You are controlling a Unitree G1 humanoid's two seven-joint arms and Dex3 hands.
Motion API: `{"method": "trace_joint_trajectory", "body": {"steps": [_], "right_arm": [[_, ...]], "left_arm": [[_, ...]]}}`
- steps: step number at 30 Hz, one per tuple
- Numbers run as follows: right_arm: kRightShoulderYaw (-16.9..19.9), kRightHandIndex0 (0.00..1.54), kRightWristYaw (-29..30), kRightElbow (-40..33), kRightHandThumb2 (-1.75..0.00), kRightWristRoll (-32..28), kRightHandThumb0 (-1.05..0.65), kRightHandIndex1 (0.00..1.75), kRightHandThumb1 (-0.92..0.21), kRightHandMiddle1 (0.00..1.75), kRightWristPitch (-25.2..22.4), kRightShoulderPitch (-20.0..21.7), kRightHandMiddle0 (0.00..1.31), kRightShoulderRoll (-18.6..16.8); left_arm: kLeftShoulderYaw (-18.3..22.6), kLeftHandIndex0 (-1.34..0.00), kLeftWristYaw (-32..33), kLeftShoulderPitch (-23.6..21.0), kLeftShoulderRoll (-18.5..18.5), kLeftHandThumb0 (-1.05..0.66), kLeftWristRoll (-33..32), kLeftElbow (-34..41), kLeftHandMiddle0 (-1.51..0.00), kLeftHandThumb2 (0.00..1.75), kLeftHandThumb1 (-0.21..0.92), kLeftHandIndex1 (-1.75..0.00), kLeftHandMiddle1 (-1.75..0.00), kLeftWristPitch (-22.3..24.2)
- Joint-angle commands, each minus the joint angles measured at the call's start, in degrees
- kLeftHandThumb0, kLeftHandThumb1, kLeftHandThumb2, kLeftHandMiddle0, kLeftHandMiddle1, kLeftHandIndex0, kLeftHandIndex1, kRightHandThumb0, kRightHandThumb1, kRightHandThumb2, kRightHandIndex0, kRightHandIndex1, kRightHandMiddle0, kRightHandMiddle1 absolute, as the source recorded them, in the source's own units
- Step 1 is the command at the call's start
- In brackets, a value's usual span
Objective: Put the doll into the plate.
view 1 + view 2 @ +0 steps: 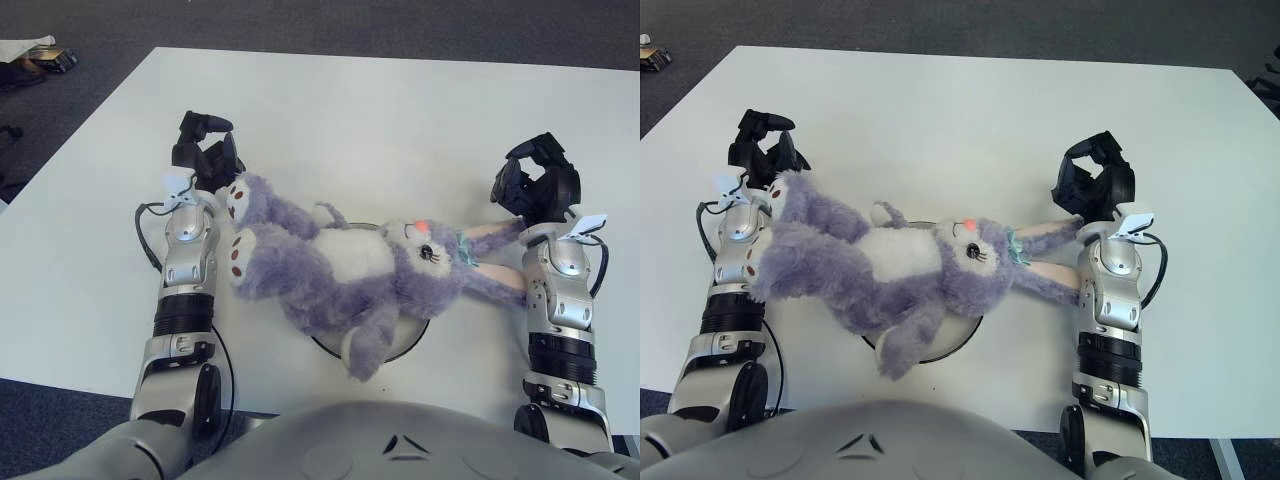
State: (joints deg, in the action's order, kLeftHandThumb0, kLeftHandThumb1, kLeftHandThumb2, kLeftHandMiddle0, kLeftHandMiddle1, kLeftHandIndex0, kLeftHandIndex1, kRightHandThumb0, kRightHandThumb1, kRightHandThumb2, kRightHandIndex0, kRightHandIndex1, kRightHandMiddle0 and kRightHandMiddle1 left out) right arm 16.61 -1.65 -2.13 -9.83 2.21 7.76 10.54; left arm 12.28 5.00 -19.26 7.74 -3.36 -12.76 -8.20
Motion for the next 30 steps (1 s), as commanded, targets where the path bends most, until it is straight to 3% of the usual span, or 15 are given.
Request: {"method": "trace_joint_trajectory", "body": {"steps": [1,19,30], "right_arm": [[0.1,1.1,-0.9,0.3,-0.98,-0.9,-0.41,1.75,-0.58,1.75,-0.5,-0.7,0.41,0.2],[-0.5,1.13,-2.8,4.0,-1.06,-0.8,-0.42,1.75,-0.52,1.75,-2.7,0.0,0.46,0.2],[-1.2,1.1,-1.2,7.2,-1.1,1.6,-0.43,1.75,-0.49,1.75,-4.9,1.5,0.48,0.9]], "left_arm": [[0.2,-0.35,0.7,-1.0,0.9,-0.38,0.8,-0.4,-0.97,0.88,0.67,-1.75,-1.75,1.2],[-1.4,-0.35,-1.9,0.8,1.0,-0.38,1.5,-1.1,-0.97,0.87,0.67,-1.75,-1.75,0.0],[-2.7,-0.35,-8.9,2.9,1.9,-0.38,-0.5,-2.1,-0.99,0.87,0.67,-1.75,-1.75,-1.9]]}}
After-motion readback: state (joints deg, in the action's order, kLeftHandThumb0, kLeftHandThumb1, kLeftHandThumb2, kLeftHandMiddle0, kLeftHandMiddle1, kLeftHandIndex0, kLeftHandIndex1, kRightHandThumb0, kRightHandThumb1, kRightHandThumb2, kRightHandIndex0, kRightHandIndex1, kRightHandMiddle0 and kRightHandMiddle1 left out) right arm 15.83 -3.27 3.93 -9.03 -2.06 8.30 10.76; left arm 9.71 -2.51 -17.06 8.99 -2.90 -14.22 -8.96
